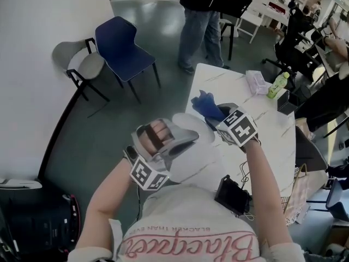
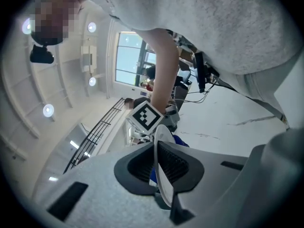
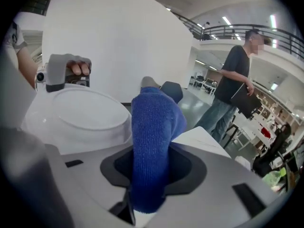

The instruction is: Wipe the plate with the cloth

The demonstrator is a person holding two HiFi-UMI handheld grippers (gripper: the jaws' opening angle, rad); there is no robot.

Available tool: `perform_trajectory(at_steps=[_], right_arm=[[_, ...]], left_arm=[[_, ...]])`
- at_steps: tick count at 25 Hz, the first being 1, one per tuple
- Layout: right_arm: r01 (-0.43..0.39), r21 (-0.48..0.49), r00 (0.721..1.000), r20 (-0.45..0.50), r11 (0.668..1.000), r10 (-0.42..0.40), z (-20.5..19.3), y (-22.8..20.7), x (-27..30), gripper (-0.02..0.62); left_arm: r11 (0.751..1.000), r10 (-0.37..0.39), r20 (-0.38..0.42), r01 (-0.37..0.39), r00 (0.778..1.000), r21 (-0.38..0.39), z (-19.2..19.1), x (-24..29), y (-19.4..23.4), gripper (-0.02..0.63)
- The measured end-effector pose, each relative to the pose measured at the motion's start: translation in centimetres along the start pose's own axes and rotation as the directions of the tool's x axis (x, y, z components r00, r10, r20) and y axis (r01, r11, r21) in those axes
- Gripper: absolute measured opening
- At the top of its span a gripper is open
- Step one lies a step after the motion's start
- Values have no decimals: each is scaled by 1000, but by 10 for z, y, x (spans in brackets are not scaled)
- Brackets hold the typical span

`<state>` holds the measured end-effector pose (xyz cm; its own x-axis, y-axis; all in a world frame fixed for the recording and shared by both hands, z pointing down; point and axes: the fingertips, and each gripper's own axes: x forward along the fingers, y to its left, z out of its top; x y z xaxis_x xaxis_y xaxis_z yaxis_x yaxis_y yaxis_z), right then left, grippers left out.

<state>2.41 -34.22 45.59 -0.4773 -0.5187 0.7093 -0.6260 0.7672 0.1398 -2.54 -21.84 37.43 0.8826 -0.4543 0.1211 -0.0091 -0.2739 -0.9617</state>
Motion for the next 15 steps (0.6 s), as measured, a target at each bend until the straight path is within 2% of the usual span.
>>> perform_trajectory(at_steps=[4,7,9,11,13,15], right_arm=[[52,55,995,79,997,-57,9,-6,-29,132],[97,75,985,135,992,-107,17,-8,-52,132],[123,87,975,173,989,-136,22,-6,-66,132],[145,98,964,208,985,-163,27,-4,-79,132],[171,113,952,236,979,-194,31,-1,-89,132],[192,122,942,257,974,-218,35,2,-99,132]], left_arm=[[989,51,-20,-54,998,-140,-11,1,12,18],[952,110,-47,-119,993,-283,-23,1,27,17],[908,152,-81,-171,985,-382,-33,2,37,17],[853,191,-126,-228,973,-469,-45,1,47,18],[789,221,-166,-277,961,-549,-54,-2,55,17],[711,249,-186,-310,950,-632,-62,-5,63,17]])
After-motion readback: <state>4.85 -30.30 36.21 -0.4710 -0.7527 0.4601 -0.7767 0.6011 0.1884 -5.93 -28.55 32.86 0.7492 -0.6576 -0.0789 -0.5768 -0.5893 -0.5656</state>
